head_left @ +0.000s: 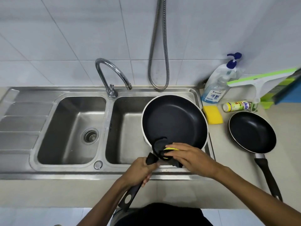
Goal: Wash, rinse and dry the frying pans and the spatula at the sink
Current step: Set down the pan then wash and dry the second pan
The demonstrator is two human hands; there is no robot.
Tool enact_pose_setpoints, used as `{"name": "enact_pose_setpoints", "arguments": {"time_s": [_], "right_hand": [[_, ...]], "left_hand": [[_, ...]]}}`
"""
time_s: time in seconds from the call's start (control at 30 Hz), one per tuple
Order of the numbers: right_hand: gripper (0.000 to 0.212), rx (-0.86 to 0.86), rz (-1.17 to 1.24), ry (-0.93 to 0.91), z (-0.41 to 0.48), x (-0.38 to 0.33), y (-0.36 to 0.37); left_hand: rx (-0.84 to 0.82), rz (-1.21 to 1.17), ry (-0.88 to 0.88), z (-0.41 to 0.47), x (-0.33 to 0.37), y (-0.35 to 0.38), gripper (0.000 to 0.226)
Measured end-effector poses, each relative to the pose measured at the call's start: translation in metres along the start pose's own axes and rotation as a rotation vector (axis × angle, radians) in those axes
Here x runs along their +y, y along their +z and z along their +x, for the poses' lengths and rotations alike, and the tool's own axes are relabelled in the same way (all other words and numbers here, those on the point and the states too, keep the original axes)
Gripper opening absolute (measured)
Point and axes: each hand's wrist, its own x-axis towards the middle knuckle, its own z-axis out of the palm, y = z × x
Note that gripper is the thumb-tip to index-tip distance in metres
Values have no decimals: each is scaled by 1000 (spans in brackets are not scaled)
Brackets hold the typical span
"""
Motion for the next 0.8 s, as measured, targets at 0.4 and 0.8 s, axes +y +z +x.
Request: {"name": "enact_pose_setpoints", "arguments": {"time_s": [0.4,0.8], "right_hand": [[55,155,-347,157,100,12,0],[48,-37,22,409,39,-3,16]], "left_hand": [[-46,77,37,-6,12,11,43],[67,-26,2,-3,-17,-20,39]]}}
